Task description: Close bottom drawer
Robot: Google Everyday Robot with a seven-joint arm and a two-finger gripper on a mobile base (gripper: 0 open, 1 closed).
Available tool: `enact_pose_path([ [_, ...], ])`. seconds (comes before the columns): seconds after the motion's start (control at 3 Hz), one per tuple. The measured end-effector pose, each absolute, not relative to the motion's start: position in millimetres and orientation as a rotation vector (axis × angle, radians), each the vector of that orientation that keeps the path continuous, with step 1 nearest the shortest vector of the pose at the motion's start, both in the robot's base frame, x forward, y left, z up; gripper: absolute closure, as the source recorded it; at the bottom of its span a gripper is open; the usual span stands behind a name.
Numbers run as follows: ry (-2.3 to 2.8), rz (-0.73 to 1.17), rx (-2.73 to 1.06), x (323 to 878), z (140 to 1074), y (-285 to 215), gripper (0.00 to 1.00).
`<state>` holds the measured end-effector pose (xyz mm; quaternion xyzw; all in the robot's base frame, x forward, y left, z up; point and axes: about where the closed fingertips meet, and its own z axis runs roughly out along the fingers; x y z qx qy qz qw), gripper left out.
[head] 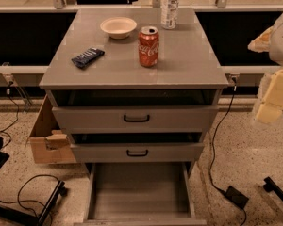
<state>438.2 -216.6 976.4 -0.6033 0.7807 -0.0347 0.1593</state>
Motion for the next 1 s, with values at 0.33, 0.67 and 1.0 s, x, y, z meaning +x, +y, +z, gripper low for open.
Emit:
enact_pose_path([
  [0.33, 2.231, -0.099, -1.724, 438.2, 976.4, -216.6, 0.0],
  [0.67, 2.238, -0.169, -1.737, 442.3, 987.8, -215.8, 0.0],
  [1.0, 2.248, -0.32, -1.717, 443.7, 994.2, -211.0, 0.0],
])
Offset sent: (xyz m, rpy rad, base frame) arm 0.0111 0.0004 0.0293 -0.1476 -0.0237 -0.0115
